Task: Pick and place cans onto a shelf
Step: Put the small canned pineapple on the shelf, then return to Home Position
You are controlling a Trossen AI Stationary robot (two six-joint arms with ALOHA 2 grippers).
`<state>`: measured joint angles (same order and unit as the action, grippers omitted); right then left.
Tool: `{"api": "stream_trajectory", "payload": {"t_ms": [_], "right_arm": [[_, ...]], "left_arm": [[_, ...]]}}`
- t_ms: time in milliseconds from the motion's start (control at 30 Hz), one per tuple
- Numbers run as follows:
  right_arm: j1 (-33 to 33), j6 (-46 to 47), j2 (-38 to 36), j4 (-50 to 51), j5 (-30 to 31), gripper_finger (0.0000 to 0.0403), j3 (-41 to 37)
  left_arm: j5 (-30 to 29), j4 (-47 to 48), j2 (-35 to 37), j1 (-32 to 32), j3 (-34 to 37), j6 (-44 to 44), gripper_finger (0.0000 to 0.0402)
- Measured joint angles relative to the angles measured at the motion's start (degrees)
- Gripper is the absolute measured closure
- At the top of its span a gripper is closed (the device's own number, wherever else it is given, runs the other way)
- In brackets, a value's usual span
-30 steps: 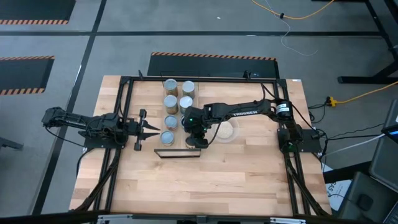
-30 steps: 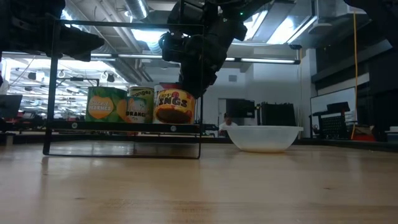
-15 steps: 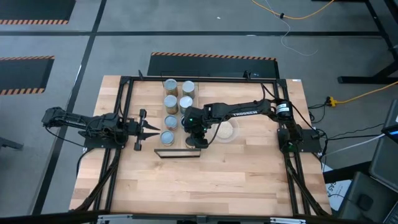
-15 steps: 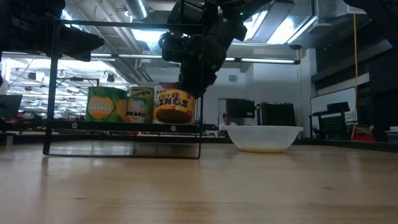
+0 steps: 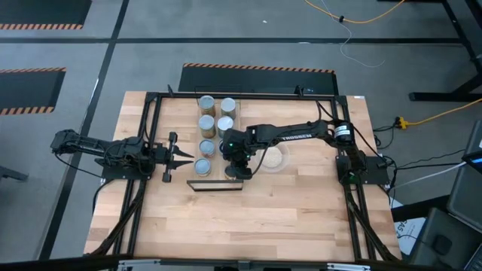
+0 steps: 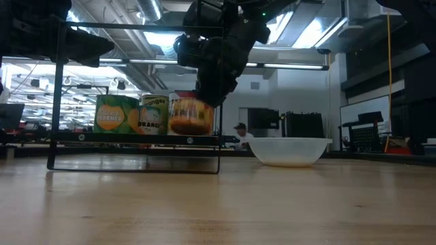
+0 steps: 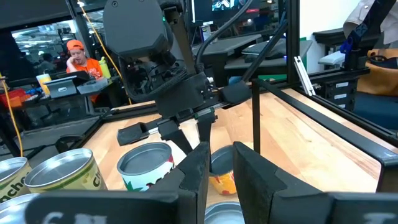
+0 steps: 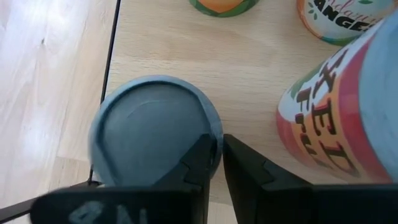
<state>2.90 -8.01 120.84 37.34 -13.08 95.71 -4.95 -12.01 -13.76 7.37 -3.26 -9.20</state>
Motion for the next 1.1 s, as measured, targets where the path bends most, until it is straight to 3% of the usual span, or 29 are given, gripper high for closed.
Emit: {"api": "stream_trajectory", "payload": {"t_ms": [600,900,1100], "right_arm": [[0.0,0.0,-0.6,1.4,0.0,0.0355,2.9],[-0.1,0.0,-7.4,4.1,0.6,0.0355,3.0],[-0.6,-0.1,-14.4,11.7,4.3,0.0355,3.0]], "left_arm": [[0.0,0.2,0.0,0.0,0.0,0.0,0.0337],[0.2,1.1,0.0,0.0,0.0,0.0,0.0337],[0.1,0.2,0.4,0.0,2.8,0.9,0.0337]]}}
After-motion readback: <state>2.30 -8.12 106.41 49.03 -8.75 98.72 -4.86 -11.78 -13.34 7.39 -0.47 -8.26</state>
